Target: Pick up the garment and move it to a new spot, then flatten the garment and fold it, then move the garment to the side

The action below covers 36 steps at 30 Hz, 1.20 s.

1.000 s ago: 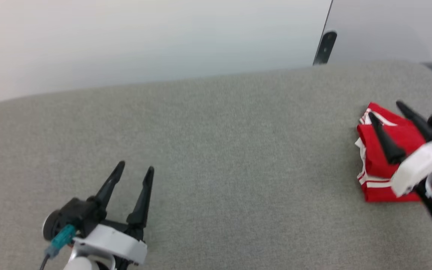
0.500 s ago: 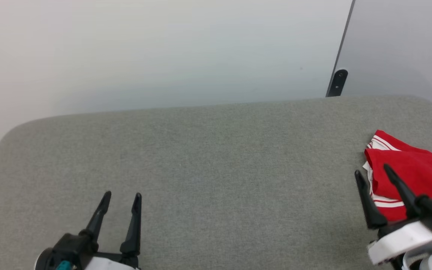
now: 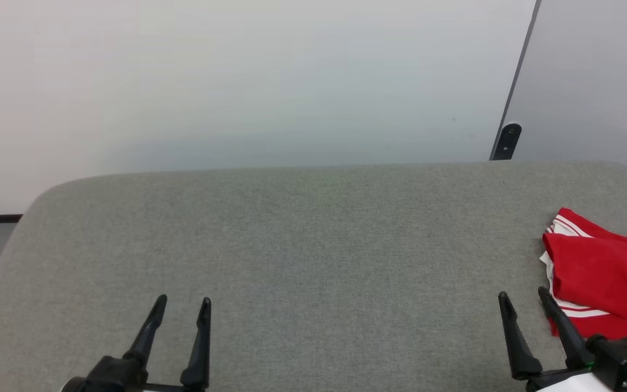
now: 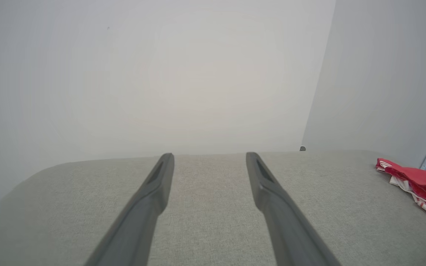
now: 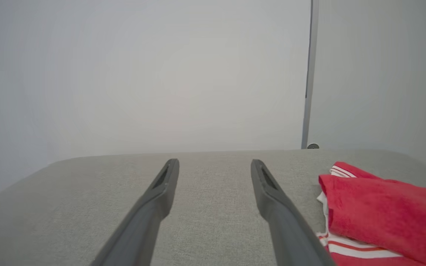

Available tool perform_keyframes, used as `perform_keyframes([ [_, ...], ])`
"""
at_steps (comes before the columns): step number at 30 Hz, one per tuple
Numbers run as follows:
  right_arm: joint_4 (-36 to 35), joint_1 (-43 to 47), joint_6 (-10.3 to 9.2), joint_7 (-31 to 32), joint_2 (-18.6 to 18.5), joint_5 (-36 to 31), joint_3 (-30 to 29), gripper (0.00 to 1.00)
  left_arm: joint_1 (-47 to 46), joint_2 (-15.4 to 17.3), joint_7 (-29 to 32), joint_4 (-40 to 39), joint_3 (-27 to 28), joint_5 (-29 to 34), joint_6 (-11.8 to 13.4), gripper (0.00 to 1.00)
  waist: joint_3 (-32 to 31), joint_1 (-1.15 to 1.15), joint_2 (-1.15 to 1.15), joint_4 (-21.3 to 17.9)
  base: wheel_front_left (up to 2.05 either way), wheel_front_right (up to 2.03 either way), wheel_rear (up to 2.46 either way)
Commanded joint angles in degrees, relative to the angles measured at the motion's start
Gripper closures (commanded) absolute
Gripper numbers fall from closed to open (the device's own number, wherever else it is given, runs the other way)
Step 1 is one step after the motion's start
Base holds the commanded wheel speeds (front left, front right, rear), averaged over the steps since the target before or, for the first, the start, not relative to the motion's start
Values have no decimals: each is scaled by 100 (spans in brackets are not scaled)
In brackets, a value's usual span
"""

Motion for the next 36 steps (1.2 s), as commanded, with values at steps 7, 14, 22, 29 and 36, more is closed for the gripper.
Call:
perform_keyframes([
  [7, 44, -61, -9, -21, 28, -76, 65, 0, -40, 138, -2, 97, -133, -81, -21, 0, -60, 0, 0, 68, 0, 0, 0],
  [14, 217, -128, -9, -21, -55, -167, -182, 0, 59, 243, -2, 175, -62, -286, -22, 0, -71, 0, 0, -21, 0, 0, 0],
  [22, 281, -189, -9, -21, -163, -200, -313, 0, 111, 234, -2, 165, 93, -333, -23, 0, -36, 0, 0, -138, 0, 0, 0],
  [29, 289, -171, -9, -22, -143, -221, -361, 0, 116, 234, -2, 191, 72, -238, -23, 0, -28, 0, 0, -174, 0, 0, 0],
  [36, 324, -172, -9, -22, -160, -208, -362, 0, 118, 220, -1, 205, 45, -291, -23, 0, -40, 0, 0, -173, 0, 0, 0],
])
